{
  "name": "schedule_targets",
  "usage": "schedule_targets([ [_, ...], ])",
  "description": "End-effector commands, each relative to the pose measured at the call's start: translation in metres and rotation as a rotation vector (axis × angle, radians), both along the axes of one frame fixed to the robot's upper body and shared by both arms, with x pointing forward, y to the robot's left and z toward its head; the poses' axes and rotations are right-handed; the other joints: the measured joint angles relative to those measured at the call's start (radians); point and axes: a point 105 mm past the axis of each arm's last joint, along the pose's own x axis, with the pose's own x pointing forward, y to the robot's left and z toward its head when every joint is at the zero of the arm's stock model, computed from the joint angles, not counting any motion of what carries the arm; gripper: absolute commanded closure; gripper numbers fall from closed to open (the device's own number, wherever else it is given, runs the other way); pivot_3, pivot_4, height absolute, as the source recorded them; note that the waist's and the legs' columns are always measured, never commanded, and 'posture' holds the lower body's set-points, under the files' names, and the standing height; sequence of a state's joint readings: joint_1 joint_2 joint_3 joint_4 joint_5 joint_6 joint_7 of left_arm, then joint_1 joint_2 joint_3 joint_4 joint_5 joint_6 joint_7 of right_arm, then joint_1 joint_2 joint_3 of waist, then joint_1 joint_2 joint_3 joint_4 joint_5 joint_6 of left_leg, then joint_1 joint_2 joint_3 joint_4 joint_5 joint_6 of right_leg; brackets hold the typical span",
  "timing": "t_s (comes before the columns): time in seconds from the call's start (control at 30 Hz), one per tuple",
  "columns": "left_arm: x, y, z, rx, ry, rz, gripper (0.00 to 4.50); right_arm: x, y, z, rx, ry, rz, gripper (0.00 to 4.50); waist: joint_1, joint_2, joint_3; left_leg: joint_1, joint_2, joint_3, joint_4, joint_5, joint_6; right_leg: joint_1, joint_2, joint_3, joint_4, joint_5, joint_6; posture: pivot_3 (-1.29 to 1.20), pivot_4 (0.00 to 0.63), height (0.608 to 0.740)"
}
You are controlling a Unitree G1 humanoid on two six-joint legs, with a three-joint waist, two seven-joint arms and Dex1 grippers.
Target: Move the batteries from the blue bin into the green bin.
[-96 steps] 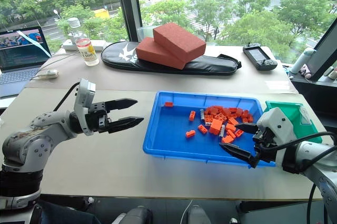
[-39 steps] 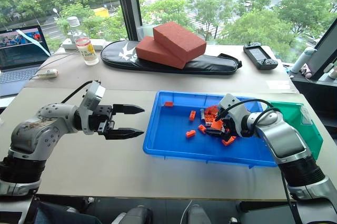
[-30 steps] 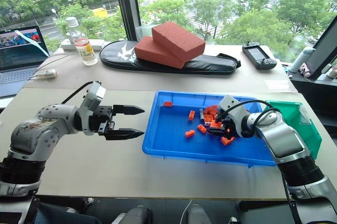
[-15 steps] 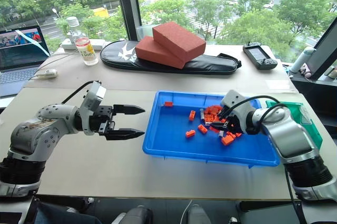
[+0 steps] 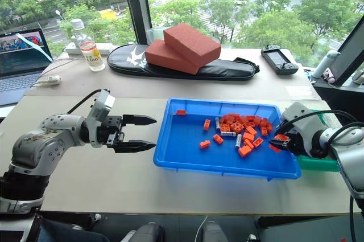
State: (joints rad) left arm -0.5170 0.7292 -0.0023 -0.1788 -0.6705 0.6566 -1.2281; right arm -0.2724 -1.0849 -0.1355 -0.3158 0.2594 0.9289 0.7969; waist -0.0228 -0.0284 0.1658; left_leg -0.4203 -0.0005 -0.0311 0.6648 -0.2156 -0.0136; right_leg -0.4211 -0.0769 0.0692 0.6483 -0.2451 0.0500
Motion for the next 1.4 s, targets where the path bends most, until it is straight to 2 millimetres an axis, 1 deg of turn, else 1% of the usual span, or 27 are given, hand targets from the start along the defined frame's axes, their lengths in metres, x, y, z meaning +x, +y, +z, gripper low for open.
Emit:
schedule_targets([
  [0.03,-0.001,0.002,0.007,-0.004,-0.034,-0.004,0.0,0.004,0.013,0.02,-0.021,-0.077,0.055,0.09,-0.001,0.0,0.0,0.0,0.0,0.0,0.0,0.0,0.0,0.0,0.0,0.0,0.0,0.0,0.0,0.0,0.15,0.74],
  [0.1,-0.002,0.002,0.007,-0.005,-0.034,-0.001,0.0,0.005,0.024,0.021,-0.004,-0.071,0.092,0.09,-0.001,0.0,0.0,0.0,0.0,0.0,0.0,0.0,0.0,0.0,0.0,0.0,0.0,0.0,0.0,0.0,0.15,0.74],
  [0.17,-0.002,0.003,0.007,-0.005,-0.035,0.001,0.0,0.006,0.046,0.021,0.047,-0.058,0.159,0.09,-0.002,0.0,0.0,0.0,0.0,0.0,0.0,0.0,0.0,0.0,0.0,0.0,0.0,0.0,0.0,0.0,0.15,0.74],
  [0.2,-0.002,0.003,0.007,-0.005,-0.034,0.002,0.0,0.008,0.058,0.016,0.087,-0.038,0.182,0.09,-0.005,0.0,0.0,0.0,0.0,0.0,0.0,0.0,0.0,0.0,0.0,0.0,0.0,0.0,0.0,0.0,0.15,0.74],
  [0.23,-0.002,0.002,0.006,-0.004,-0.034,0.002,0.0,0.011,0.066,0.009,0.118,-0.014,0.181,0.09,-0.007,0.0,0.0,0.0,0.0,0.0,0.0,0.0,0.0,0.0,0.0,0.0,0.0,0.0,0.0,0.0,0.15,0.74],
  [0.3,-0.003,0.002,0.006,-0.005,-0.033,0.002,0.0,0.013,0.075,-0.002,0.144,0.027,0.174,0.09,-0.01,0.0,0.0,0.0,0.001,-0.001,0.0,0.0,0.0,0.0,0.001,0.0,0.0,0.0,0.0,0.0,0.15,0.74],
  [0.37,-0.003,0.002,0.006,-0.008,-0.032,0.005,0.0,0.011,0.087,-0.015,0.154,0.073,0.209,0.09,-0.009,0.0,0.0,0.0,0.0,-0.001,0.0,0.0,0.0,0.0,0.0,0.0,0.0,0.0,0.0,0.0,0.15,0.74],
  [0.4,-0.003,0.001,0.006,-0.01,-0.032,0.005,0.0,0.011,0.089,-0.02,0.152,0.087,0.217,0.09,-0.006,0.0,0.0,-0.001,0.0,-0.001,0.0,0.0,0.0,0.0,0.0,0.0,0.0,0.0,0.0,0.0,0.15,0.74],
  [0.43,-0.003,0.001,0.006,-0.011,-0.031,0.006,0.0,0.013,0.089,-0.023,0.147,0.097,0.22,0.09,-0.003,0.0,0.0,-0.001,-0.001,-0.001,0.0,0.0,0.0,-0.001,0.0,0.0,0.0,0.0,0.0,0.0,0.15,0.74],
  [0.6,-0.004,0.0,0.005,-0.016,-0.031,0.007,0.0,0.024,0.073,-0.034,0.097,0.141,0.193,0.09,0.004,0.0,0.0,-0.001,-0.001,-0.001,0.0,0.0,0.0,-0.001,-0.001,0.0,0.0,0.0,0.0,0.0,0.15,0.74],
  [0.7,-0.004,0.0,0.005,-0.019,-0.033,0.011,0.0,0.027,0.068,-0.04,0.078,0.167,0.183,0.09,0.004,0.0,0.0,-0.001,0.0,-0.001,0.0,0.0,0.0,-0.001,0.0,0.0,0.0,0.0,0.0,0.0,0.15,0.74],
  [1.03,-0.005,0.001,0.004,-0.019,-0.035,0.024,0.0,0.031,0.07,-0.05,0.048,0.195,0.212,0.09,0.001,0.0,0.0,-0.001,0.0,-0.001,0.0,0.0,0.0,-0.001,0.0,0.0,0.0,0.0,0.0,0.0,0.15,0.74],
  [1.17,-0.005,0.001,0.004,-0.018,-0.035,0.026,0.0,0.037,0.063,-0.052,0.018,0.201,0.193,0.09,0.001,0.0,0.0,-0.001,0.0,-0.001,0.0,0.0,0.0,-0.001,0.0,0.0,0.0,0.0,0.0,0.0,0.15,0.74],
  [1.4,-0.006,0.002,0.003,-0.014,-0.037,0.027,0.0,0.04,0.066,-0.058,0.047,0.223,0.18,0.09,0.001,0.0,0.0,-0.001,0.0,-0.001,0.0,0.0,0.0,0.0,0.0,0.0,0.0,0.0,0.0,0.0,0.15,0.74],
])
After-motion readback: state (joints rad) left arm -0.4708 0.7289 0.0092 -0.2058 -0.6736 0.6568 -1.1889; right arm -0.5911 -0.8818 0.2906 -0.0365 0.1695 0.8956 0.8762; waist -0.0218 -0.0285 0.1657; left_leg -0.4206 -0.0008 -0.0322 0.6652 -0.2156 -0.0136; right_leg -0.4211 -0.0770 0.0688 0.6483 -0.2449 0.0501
